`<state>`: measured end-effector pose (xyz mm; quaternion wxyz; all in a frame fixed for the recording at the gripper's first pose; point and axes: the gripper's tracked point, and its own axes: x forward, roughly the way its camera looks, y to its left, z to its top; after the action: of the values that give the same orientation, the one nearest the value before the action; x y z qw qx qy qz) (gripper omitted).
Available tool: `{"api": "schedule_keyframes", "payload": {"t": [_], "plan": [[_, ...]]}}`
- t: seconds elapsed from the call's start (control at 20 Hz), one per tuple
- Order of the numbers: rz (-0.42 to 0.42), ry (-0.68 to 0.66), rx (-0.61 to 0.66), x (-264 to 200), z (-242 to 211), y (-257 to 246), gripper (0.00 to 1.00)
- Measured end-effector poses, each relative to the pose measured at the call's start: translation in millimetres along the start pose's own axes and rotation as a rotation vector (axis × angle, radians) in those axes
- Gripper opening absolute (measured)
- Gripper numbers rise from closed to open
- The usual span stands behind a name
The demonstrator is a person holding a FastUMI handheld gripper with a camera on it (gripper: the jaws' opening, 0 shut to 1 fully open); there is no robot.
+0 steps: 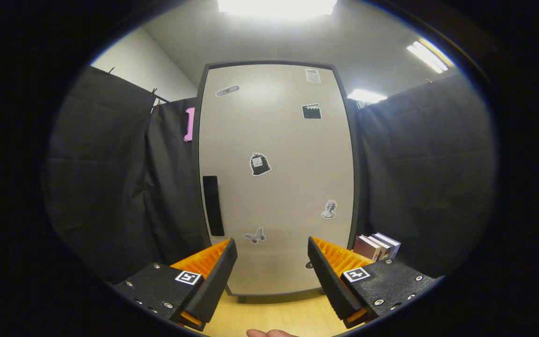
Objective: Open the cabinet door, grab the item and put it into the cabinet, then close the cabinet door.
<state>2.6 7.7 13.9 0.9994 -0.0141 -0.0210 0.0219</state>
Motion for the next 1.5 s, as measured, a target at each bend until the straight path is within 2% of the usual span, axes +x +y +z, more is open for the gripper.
{"api": "schedule_keyframes", "payload": {"t": [0.5, 0.75, 1.15, 1.3, 1.5], "plan": [[0.029, 0.020, 0.008, 24, -3, 12, 0.94], [0.067, -0.005, -0.007, 58, 6, 43, 0.94], [0.154, 0.030, 0.008, 126, -4, 103, 0.93], [0.181, 0.092, 0.018, 141, -21, 117, 0.86], [0.219, 0.121, 0.014, 157, -29, 126, 0.63]]}}
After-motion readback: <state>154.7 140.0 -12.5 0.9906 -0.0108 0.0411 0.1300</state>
